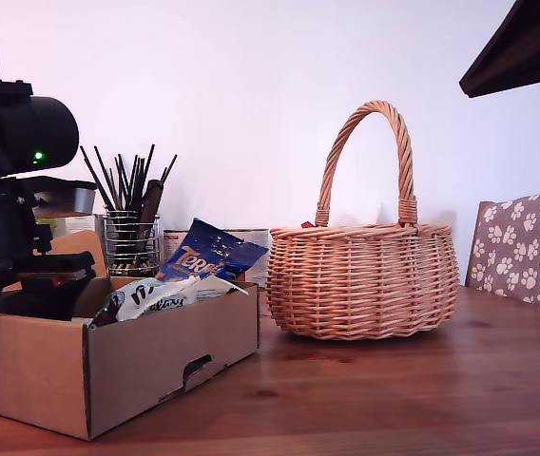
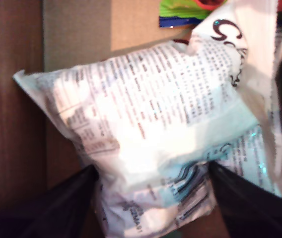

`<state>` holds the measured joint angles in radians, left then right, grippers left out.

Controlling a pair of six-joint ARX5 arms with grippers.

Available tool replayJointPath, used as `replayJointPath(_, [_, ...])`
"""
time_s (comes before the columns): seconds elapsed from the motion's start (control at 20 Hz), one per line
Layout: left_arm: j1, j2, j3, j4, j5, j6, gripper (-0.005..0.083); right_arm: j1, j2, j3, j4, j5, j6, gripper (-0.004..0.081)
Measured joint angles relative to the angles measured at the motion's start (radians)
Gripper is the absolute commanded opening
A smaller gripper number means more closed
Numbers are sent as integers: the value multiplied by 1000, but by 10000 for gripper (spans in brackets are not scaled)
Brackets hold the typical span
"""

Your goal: Move the bags of Easter eggs from the cardboard box on the left into the woven basket on the right side.

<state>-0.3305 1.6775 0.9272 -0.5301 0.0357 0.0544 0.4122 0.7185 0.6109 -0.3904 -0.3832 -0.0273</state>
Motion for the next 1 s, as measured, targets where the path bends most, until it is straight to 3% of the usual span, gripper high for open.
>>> replayJointPath(0.3, [0,-1,0,13,1,1,275,0,0,0,0,0,0,-5])
replayJointPath(0.5, [0,-28,-6,12,-2,1,163,0,0,0,0,0,0,-5])
replayJointPath(0.7, [0,-131,-25,0,-4,5,87,0,0,0,0,0,0,-5])
replayJointPath(1.0, [0,-321,-24,31,5,5,87,0,0,0,0,0,0,-5])
